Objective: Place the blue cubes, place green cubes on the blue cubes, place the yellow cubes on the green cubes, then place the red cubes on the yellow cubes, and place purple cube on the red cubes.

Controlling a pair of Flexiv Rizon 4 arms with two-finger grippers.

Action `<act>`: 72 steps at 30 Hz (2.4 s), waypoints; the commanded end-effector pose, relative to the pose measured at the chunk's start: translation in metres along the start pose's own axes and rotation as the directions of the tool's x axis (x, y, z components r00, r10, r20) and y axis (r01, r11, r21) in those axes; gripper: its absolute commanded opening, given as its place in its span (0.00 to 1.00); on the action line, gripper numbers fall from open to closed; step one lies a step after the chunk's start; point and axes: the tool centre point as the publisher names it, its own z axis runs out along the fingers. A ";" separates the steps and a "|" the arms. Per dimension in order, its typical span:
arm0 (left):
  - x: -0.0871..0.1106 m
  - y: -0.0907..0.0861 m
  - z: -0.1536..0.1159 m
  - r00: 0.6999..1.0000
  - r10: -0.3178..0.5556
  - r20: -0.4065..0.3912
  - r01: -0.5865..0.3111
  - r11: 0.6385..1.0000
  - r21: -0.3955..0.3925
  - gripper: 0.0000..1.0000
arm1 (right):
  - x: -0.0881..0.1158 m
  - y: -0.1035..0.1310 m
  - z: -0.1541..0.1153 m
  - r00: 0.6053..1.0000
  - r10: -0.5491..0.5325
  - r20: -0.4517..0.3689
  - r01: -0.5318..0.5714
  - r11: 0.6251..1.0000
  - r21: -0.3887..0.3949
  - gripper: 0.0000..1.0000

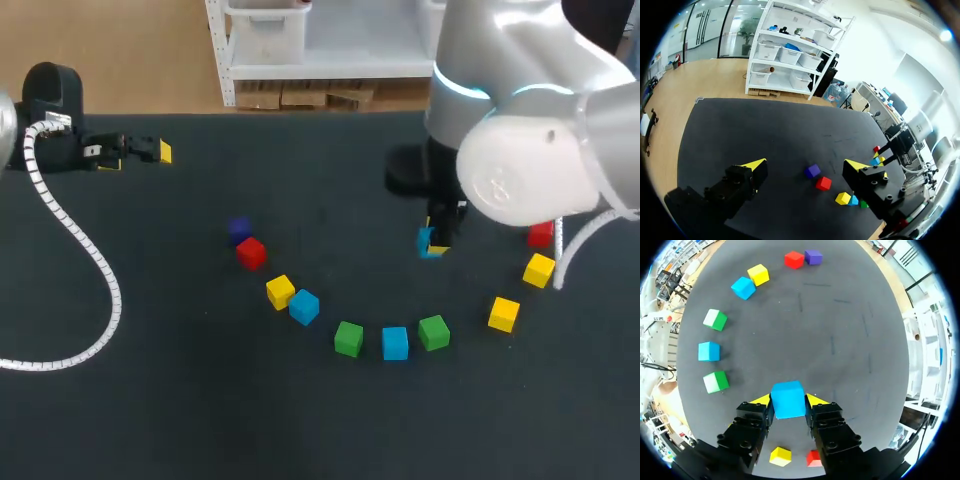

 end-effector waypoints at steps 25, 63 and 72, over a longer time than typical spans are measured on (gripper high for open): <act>0.001 0.001 0.000 1.000 0.001 0.005 -0.001 1.000 0.005 1.00 | -0.018 -0.055 0.032 0.993 0.108 -0.046 -0.109 0.994 -0.029 0.05; 0.001 0.001 0.000 1.000 0.001 0.005 -0.001 1.000 0.005 1.00 | -0.020 -0.060 0.032 0.991 0.135 -0.020 -0.135 0.991 -0.002 0.31; 0.001 0.001 0.000 1.000 0.001 0.005 -0.001 1.000 0.005 1.00 | -0.020 -0.060 0.032 0.988 0.152 -0.023 -0.152 0.988 -0.011 0.20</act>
